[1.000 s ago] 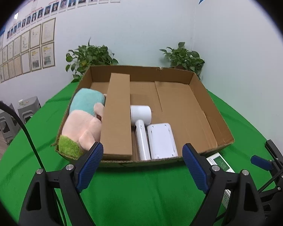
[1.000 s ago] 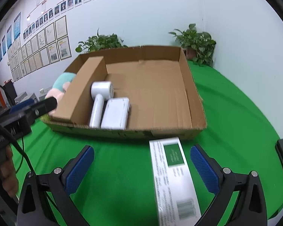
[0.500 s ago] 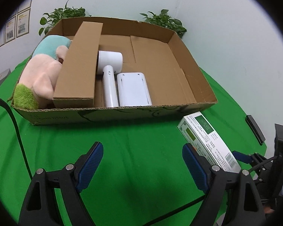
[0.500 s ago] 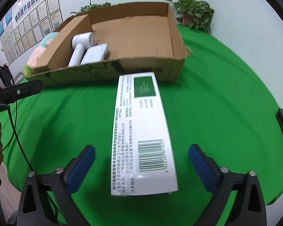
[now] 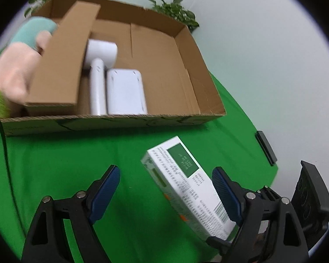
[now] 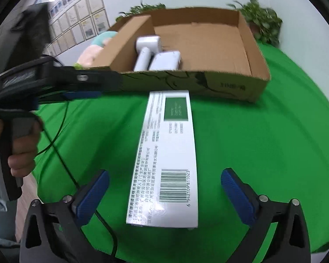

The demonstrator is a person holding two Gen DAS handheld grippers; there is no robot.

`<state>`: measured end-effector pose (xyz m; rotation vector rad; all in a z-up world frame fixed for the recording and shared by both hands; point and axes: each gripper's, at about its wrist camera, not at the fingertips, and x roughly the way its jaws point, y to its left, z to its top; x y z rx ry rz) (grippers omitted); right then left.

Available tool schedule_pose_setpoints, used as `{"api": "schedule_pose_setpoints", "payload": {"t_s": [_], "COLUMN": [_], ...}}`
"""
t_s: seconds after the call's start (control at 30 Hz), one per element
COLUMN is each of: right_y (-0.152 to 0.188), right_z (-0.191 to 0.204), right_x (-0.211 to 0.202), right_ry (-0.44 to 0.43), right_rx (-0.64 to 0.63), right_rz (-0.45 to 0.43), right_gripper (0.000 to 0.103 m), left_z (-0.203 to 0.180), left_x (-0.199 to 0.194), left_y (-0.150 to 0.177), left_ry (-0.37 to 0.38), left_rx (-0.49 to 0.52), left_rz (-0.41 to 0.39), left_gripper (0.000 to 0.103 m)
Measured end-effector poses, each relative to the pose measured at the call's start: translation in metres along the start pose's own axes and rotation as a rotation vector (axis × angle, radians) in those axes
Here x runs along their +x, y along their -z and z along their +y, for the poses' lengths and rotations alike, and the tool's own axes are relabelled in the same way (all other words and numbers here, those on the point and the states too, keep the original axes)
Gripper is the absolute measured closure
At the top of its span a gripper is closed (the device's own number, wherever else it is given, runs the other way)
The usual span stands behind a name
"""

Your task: Organize objects

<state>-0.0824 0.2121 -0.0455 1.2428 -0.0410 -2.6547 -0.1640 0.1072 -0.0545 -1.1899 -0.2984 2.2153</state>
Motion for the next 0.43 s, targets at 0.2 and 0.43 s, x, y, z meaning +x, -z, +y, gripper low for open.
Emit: {"api": "schedule_pose_setpoints", "payload": {"t_s": [0.2,0.43], "right_y": [-0.002,0.014], "right_z": [-0.006,-0.006], "right_x": [0.004,0.001], "right_ry": [0.027,-0.004], "right_rx": [-0.006,0.021], "right_rz": [0.032,0.052], "right_gripper": [0.000,0.015], "left_z": [0.005,-0.001], "left_x": [0.042,0.059], "left_y": [0.001,0.012], "left_ry": [0.145,0.203], "left_rx": [-0.089,-0.123], "left_rz": [0.158,0.211], "left_gripper": [0.018,0.020]}}
